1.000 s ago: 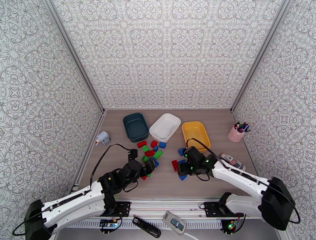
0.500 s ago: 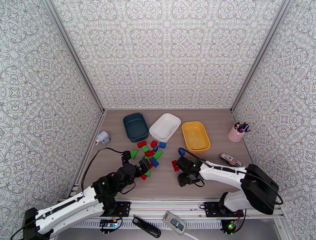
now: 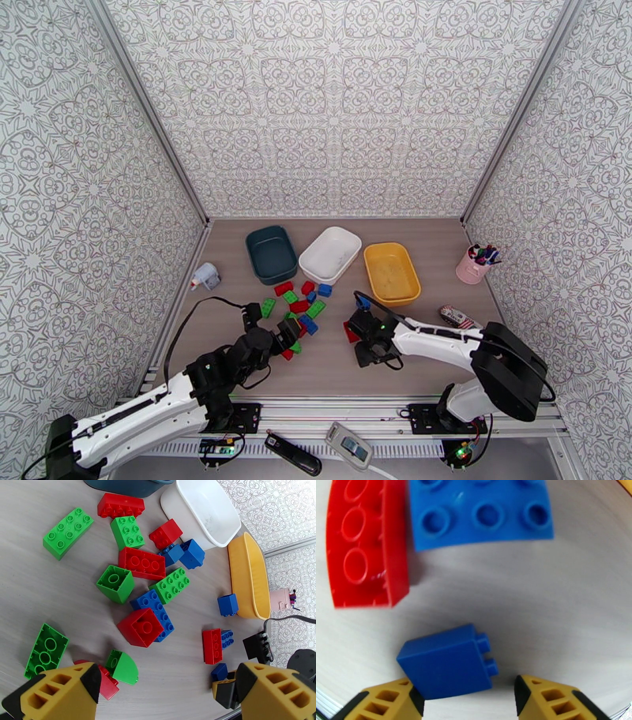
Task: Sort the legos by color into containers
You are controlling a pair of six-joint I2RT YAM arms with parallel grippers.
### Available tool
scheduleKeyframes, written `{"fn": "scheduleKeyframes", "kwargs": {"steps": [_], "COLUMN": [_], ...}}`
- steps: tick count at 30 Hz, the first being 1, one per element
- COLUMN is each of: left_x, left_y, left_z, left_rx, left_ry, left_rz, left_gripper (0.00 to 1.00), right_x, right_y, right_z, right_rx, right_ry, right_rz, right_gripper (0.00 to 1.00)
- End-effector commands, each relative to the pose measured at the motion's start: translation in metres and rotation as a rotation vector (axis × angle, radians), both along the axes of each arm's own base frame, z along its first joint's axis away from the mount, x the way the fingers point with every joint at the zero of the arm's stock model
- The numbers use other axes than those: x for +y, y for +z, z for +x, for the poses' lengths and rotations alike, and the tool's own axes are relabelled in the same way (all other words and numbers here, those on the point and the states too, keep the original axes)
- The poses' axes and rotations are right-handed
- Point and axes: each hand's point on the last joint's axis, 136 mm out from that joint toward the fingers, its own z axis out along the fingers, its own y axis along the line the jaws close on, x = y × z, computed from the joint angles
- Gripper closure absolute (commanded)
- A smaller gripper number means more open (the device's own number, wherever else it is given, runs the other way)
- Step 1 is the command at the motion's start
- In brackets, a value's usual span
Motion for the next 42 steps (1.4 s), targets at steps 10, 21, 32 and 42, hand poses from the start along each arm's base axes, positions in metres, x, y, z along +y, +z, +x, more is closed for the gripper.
{"fn": "scheduleKeyframes", "kwargs": {"steps": [10,21,32,42], "left_x": [0.001,-0.020,-0.085,-0.150], "left_y": [-0.007,0.005,0.050,0.073], "left_z": [-0.001,0.011,0.060,0.082], "left_rx": [0.018,-0.014,-0.102,-0.100], "left_ry": [0.014,-0.047,-0.241,-0.410], "left_rz": [0.014,-0.001,-0.090,-0.093], "left_gripper": [0.03,0.01,0.01,0.01], "right_x": [0.003,0.008,-0.010,-0.065], "right_y": [0.006,0.023,0.111,0.135], "right_z": [0.034,0.033,0.061,0.145], "right_rx": [-0.049,-0.038,-0.196,-0.263], "right_ry": [-0.074,-0.104,-0.192,-0.390], "right_rz": [0.063,0.157,0.332,0.292], "right_gripper": [0.45,0.59,0.60,0.60]}}
